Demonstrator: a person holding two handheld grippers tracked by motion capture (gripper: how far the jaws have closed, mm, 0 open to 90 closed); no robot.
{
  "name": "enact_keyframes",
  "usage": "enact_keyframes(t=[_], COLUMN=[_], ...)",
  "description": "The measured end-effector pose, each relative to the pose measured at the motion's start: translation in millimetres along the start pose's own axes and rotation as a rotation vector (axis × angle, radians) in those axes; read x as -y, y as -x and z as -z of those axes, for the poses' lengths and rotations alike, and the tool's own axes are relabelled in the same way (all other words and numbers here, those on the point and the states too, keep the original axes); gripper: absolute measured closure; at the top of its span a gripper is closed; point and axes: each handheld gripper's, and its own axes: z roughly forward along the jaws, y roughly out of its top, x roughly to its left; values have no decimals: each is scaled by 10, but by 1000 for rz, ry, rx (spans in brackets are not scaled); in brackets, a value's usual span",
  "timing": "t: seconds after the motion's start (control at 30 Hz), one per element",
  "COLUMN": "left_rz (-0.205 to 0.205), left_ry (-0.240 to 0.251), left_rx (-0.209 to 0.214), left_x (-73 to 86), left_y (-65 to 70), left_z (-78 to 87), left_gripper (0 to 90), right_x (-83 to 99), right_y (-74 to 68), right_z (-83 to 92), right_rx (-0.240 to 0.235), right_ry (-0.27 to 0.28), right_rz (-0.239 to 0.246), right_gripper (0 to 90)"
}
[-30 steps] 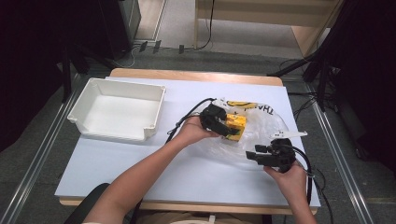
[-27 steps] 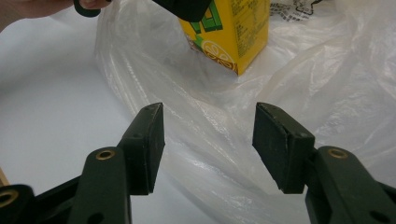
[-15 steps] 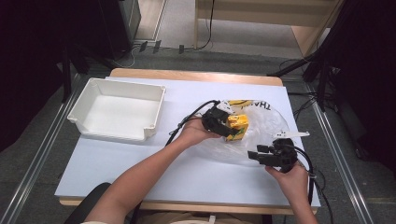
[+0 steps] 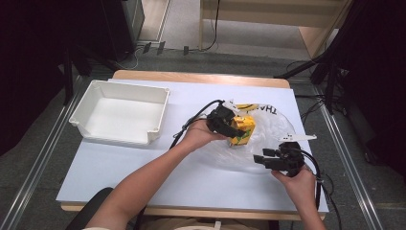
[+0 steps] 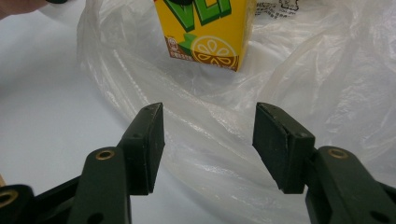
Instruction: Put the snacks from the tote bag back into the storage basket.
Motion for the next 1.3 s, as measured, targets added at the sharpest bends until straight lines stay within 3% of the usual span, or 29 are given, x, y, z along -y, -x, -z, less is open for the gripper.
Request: enact_keyframes(t=[0.47,0.63,1.3], left_rz=[43,51,82], left_ry=[33,21,36], left_rx=[15,9,-12], left_x=[-119,-122,-19], left_y=[-23,-41,-104], left_z=[301,393,769], left_gripper=[525,525,524], right_x=[-5,-19,-97], right_y=[-16,-39,-119], right_z=[-2,-9,-82], right_rx=[-9,-20,-60], right_ry=[4,9,1], right_rz=[7,12,54], right_gripper=[445,443,430])
